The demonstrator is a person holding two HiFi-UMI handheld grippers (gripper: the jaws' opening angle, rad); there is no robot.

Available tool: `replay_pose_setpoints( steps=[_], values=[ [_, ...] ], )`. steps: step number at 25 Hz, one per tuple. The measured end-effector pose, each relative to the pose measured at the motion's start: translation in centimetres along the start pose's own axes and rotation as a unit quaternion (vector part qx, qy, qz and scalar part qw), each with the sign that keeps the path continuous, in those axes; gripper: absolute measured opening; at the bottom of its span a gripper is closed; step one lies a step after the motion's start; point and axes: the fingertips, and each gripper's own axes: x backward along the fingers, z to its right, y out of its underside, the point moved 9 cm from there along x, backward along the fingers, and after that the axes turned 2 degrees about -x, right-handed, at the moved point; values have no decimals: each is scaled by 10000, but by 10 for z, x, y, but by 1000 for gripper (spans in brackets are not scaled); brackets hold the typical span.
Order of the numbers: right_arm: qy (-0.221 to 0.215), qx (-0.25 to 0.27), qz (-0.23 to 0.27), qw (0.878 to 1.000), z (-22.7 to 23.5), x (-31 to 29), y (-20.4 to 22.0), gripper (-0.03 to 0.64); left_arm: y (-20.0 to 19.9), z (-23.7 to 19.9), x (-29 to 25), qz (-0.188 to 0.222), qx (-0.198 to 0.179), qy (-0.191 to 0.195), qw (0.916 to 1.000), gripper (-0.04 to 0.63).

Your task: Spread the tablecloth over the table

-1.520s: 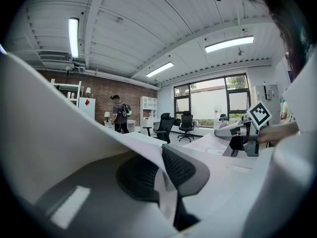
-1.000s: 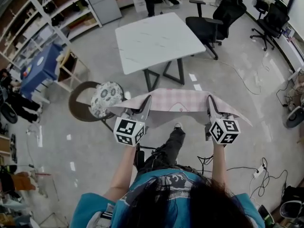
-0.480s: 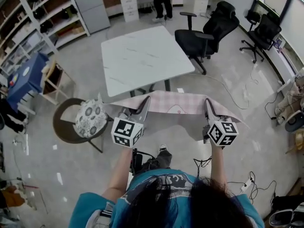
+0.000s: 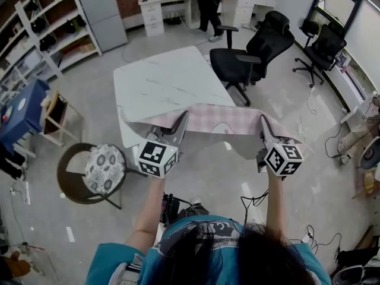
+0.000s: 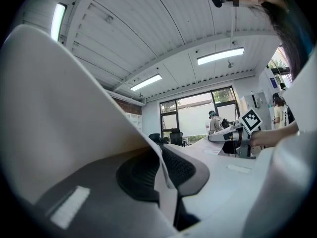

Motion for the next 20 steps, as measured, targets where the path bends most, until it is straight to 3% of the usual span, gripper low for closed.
replay_pose_setpoints(
  steps=[12, 20],
  values=[
    [14, 217, -45, 9998, 43, -67, -17, 48, 8, -32, -69, 110, 283, -2, 9995, 38],
    [-107, 294, -76, 9995, 102, -97, -27, 46, 9, -23, -131, -26, 186, 14, 9998, 38]
  ],
)
